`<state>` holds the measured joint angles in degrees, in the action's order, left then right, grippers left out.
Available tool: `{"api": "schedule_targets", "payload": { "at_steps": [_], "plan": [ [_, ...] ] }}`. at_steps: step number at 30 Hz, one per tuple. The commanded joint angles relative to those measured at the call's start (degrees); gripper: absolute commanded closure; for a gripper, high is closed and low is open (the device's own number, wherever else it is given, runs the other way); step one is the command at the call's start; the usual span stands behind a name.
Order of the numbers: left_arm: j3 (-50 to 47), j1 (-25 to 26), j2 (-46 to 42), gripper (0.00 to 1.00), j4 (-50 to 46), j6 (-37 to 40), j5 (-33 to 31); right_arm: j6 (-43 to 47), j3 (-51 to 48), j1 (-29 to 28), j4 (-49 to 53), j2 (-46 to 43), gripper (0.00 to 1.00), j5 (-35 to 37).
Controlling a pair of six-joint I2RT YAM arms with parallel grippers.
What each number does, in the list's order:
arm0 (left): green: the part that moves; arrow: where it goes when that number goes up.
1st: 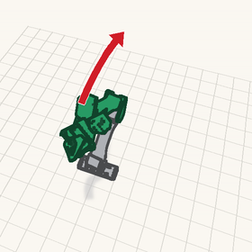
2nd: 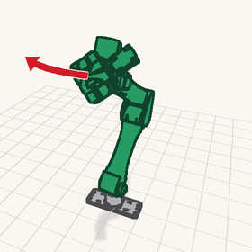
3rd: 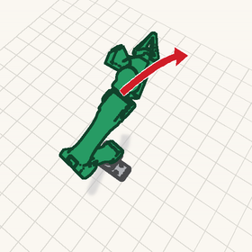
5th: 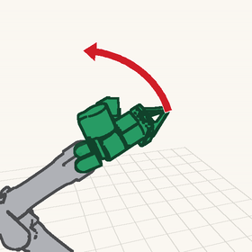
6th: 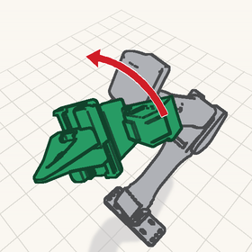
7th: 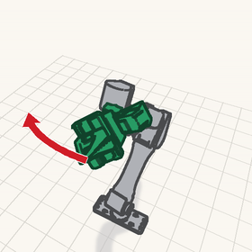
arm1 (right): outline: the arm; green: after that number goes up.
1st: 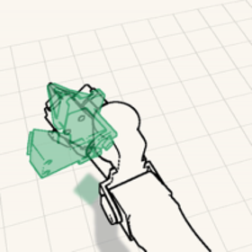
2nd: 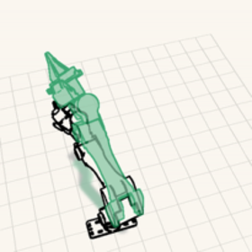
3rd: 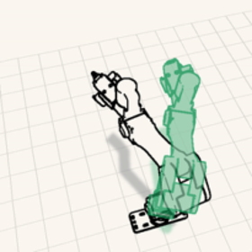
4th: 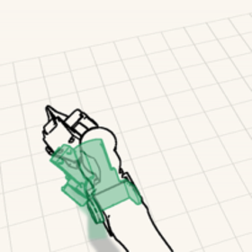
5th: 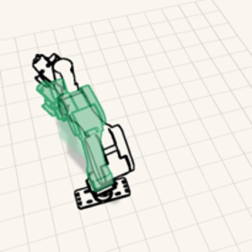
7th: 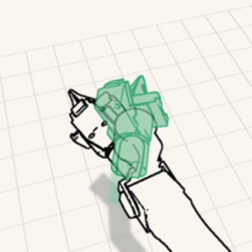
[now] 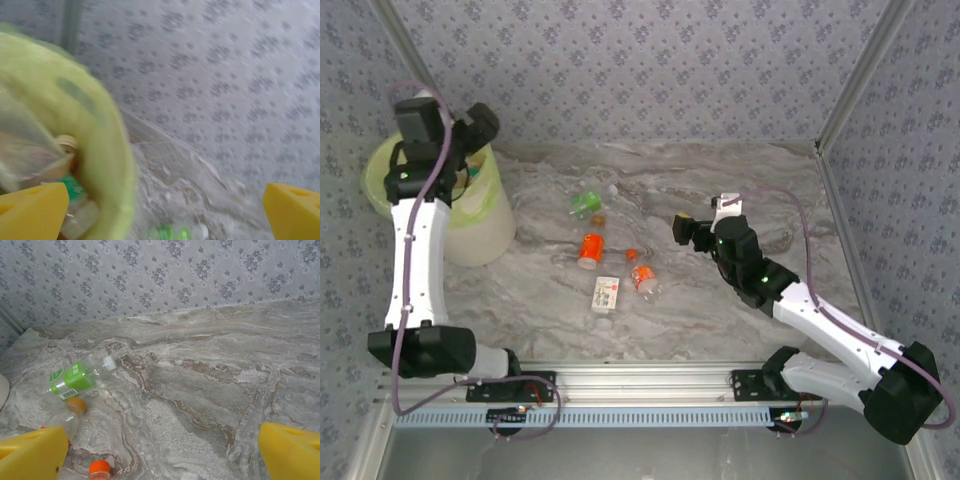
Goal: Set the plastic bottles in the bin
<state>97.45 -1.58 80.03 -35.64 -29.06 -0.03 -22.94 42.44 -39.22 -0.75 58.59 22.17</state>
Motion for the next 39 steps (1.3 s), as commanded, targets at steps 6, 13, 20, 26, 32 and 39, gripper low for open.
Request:
{"api": "schedule_targets", "payload": {
  "at_steps": [6, 13, 20, 26, 32, 39],
  "plan": [
    [2.5, 13.4, 3.2, 0.0, 0.4, 16.4, 0.6, -1.2, 0.0, 0.4, 1.3, -0.6, 0.0, 1.5],
    [6.7, 22.8, 11.2, 0.0, -5.6, 29.2, 1.7, -2.1, 0.1, 0.6, 2.3, -1.1, 0.0, 3.1],
    [13.6, 25.2, 23.0, 0.01, -14.0, 34.0, 1.3, -2.4, 0.8, 0.7, 3.9, -1.2, 0.0, 3.3],
    [19.5, 24.9, 31.3, 0.01, -20.6, 37.2, 1.6, -1.0, 0.3, 0.7, 3.8, -2.4, 0.0, 2.2],
    [26.0, 22.6, 40.4, 0.0, -26.5, 37.6, 4.3, -1.3, 0.1, 0.6, 4.4, -3.0, 0.0, 2.0],
    [33.0, 21.0, 51.9, 0.01, -28.6, 40.0, 0.1, -2.3, 0.3, 0.7, 6.7, -4.1, 0.0, 2.5]
  ]
}}
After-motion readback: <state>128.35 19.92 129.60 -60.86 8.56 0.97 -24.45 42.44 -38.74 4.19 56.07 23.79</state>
